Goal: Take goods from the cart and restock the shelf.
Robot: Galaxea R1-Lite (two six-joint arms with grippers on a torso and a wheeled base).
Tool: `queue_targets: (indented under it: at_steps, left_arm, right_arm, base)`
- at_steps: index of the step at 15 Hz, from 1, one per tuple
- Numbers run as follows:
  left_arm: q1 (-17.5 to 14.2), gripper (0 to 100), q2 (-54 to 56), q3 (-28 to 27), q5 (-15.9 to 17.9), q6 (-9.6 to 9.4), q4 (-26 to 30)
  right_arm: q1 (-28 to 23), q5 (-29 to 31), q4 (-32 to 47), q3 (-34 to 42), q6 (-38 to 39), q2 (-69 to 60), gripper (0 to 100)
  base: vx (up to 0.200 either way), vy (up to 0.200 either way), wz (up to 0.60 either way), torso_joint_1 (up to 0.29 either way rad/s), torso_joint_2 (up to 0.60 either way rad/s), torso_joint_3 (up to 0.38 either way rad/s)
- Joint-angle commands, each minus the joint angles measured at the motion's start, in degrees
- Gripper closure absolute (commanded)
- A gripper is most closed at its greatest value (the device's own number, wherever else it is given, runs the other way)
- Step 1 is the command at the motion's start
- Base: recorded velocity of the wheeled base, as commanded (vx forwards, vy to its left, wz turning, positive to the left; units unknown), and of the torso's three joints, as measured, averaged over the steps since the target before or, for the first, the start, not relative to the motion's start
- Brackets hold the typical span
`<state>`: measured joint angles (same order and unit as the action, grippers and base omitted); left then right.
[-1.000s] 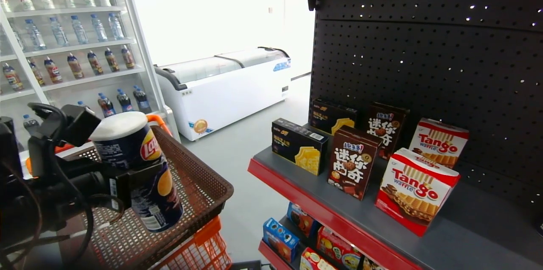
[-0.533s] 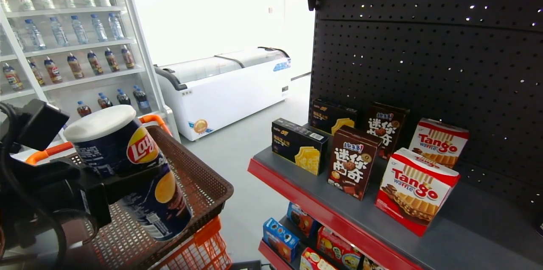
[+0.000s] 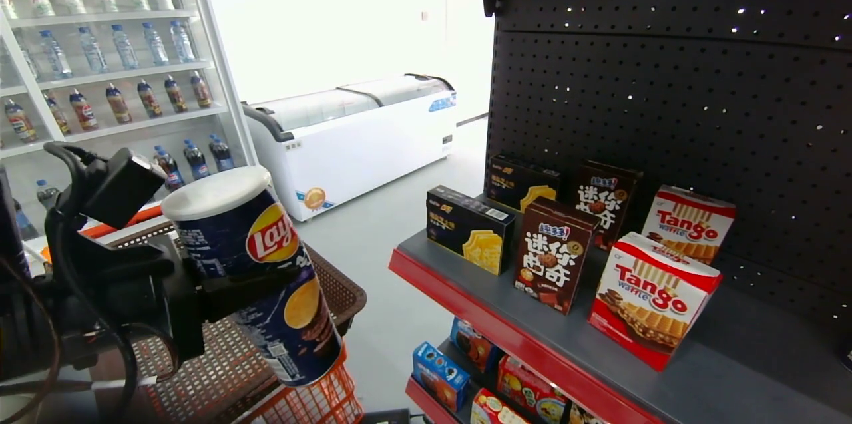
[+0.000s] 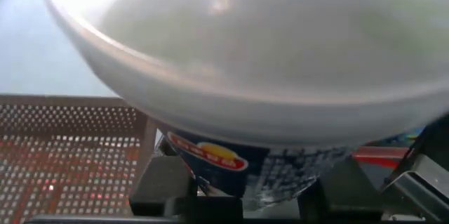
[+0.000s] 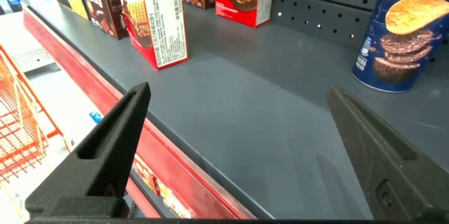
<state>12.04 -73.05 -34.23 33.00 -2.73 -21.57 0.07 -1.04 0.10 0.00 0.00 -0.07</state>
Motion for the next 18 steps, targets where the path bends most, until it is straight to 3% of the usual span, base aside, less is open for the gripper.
queue_targets:
  at_steps: [1,3,4,6,10,14,18]
  left_arm:
    - [0.6,100,-3.5,-2.3,2.9,-2.72,0.3]
    - [1.1,100,-5.2,-2.9,5.8,-5.44,0.5]
    - [2.2,100,-5.5,-2.9,6.3,-5.79,0.5]
    - [4.5,100,-5.5,-2.7,6.2,-5.79,0.6]
    - [5.8,100,-5.5,-3.0,6.1,-5.79,0.7]
    - [10.1,100,-5.7,-2.8,6.4,-5.97,0.6]
    - [10.3,100,-7.6,-3.5,8.4,-6.06,0.0]
  right_arm:
    - [0.0,0.0,0.0,0.0,0.0,0.1,0]
    - [0.0,0.0,0.0,0.0,0.0,0.1,0]
    - [0.0,0.0,0.0,0.0,0.0,0.1,0]
    - [0.0,-0.1,0.0,0.0,0.0,0.1,0]
    - [0.0,0.0,0.0,0.0,0.0,0.1,0]
    - [0.0,-0.1,0.0,0.0,0.0,0.1,0]
    - [0.0,-0.1,0.0,0.0,0.0,0.1,0]
  base:
    - [0.000,0.000,0.00,0.000,0.00,0.000]
    - [0.000,0.000,0.00,0.000,0.00,0.000]
    - [0.000,0.000,0.00,0.000,0.00,0.000]
    - [0.000,0.000,0.00,0.000,0.00,0.000]
    - [0.000,0.000,0.00,0.000,0.00,0.000]
    - [0.000,0.000,0.00,0.000,0.00,0.000]
    - [0.000,0.000,0.00,0.000,0.00,0.000]
